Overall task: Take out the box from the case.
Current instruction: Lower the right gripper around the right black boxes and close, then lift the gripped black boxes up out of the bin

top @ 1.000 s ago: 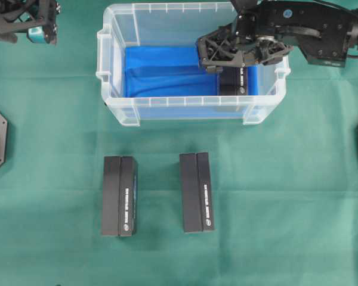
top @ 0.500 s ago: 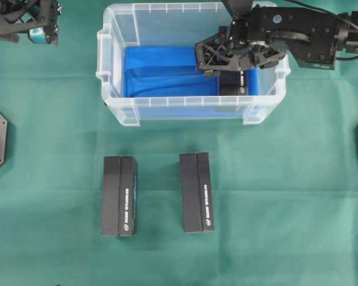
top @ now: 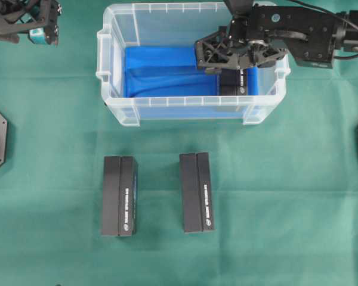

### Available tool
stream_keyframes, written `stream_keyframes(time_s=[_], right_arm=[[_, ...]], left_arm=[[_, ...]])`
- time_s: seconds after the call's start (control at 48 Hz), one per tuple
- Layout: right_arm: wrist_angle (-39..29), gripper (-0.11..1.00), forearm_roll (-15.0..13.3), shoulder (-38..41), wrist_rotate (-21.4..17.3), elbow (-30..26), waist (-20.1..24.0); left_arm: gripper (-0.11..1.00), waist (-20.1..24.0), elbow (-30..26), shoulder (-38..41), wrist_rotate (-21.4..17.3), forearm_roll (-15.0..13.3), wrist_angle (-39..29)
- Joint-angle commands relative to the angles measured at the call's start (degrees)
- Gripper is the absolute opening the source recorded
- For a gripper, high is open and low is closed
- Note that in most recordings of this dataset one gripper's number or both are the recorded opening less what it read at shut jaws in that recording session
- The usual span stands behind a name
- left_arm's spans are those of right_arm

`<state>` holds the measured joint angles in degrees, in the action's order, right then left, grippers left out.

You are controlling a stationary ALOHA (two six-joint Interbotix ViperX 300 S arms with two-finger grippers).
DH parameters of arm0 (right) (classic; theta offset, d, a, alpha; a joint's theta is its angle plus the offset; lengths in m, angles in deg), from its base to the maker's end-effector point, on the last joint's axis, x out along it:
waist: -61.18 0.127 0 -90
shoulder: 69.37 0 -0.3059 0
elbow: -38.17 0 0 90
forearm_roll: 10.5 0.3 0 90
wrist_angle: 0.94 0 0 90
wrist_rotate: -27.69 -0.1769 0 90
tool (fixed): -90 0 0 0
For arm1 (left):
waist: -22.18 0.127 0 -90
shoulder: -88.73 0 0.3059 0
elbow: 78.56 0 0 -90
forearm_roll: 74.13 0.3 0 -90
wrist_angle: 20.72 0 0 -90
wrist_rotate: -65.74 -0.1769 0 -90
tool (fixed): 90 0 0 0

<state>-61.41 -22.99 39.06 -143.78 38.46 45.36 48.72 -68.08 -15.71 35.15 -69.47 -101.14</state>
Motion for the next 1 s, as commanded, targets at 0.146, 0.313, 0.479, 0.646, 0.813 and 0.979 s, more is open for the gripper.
stream_keyframes(time_s=[0.146, 0.313, 0.479, 0.646, 0.813, 0.979], right_arm=[[0.35, 0.66, -0.97, -0.44, -0.70, 1.23, 0.18], [2.11, 0.67, -0.79, -0.18, -0.88, 3.25, 0.44], [2.64, 0.67, -1.05, -0.26, -0.88, 2.90, 0.44], [2.64, 0.67, -1.05, -0.26, -0.79, 2.37, 0.44], [2.46, 0.67, -1.05, -0.44, -0.70, 1.49, 0.53], [2.20, 0.67, -1.49, -0.97, -0.79, 0.79, 0.44]], left_arm=[[0.93, -0.18, -0.62, -0.62, -0.09, 0.18, 0.26], [0.93, -0.26, -0.62, -0.70, 0.09, 0.18, 0.18], [0.93, -0.18, -0.53, -0.62, 0.18, 0.18, 0.18], [0.93, -0.26, -0.53, -0.62, 0.18, 0.09, 0.18], [0.93, -0.26, -0.53, -0.70, 0.18, 0.00, 0.18], [0.93, -0.18, -0.53, -0.62, 0.09, 0.09, 0.18]])
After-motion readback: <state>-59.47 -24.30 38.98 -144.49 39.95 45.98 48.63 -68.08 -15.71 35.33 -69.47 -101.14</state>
